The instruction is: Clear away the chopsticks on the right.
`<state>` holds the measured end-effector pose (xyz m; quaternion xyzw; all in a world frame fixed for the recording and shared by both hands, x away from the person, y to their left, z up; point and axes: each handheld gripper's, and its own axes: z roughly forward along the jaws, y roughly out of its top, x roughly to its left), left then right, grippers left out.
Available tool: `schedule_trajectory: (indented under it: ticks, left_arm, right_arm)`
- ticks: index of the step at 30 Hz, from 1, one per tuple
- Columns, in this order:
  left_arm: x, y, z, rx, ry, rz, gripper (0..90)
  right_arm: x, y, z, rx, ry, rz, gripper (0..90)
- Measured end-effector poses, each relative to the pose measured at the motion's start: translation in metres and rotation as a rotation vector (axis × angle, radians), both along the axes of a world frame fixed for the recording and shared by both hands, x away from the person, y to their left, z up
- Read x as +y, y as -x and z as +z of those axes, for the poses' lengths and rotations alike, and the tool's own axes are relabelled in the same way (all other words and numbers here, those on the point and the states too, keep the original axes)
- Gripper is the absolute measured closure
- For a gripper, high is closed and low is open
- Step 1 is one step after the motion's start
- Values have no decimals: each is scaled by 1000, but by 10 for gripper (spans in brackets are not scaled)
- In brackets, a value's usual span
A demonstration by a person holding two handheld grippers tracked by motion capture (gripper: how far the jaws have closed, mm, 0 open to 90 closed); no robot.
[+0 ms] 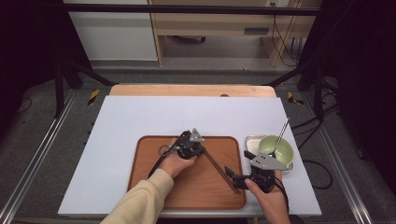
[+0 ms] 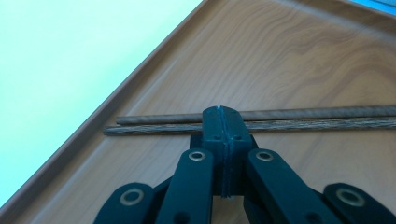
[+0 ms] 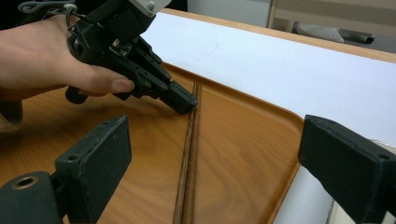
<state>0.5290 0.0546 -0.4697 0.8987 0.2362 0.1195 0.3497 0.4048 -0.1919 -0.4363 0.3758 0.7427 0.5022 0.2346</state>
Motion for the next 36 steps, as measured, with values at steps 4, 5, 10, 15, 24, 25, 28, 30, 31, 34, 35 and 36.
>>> schedule_trajectory:
  ticks: [4,5,10,15,24,25,28,30,31,34,35,36]
  left_arm:
    - [-7,0,-1,0,8,-16,897]
    - [-9,1,-1,4,22,-15,897]
    - [-15,2,-2,4,29,-30,898]
    - [-25,3,-2,9,26,-59,898]
    - [-51,5,-3,20,40,-107,898]
    - [-52,5,-3,19,42,-111,898]
    - [-58,5,-3,23,42,-119,898]
    - [-60,5,-3,29,50,-122,898]
    - [-61,4,-3,35,53,-121,898]
    - [-65,4,-3,38,55,-130,898]
    - [-67,4,-4,36,56,-132,898]
    - [-68,4,-4,39,55,-135,897]
  right_arm:
    - [0,-1,-1,9,-1,-5,101]
    - [0,-1,-1,8,3,-6,102]
    - [-1,-1,-1,12,7,-15,104]
    - [-1,-1,-1,16,8,-15,105]
    - [-3,0,1,3,16,-38,107]
    - [-3,0,1,2,13,-44,108]
    - [-4,0,1,-5,14,-54,107]
    - [-6,1,3,-16,10,-78,108]
    - [-8,1,4,-24,7,-92,108]
    - [-13,2,6,-40,-9,-130,105]
    - [-14,2,6,-41,-16,-143,104]
    - [-16,2,7,-45,-20,-152,103]
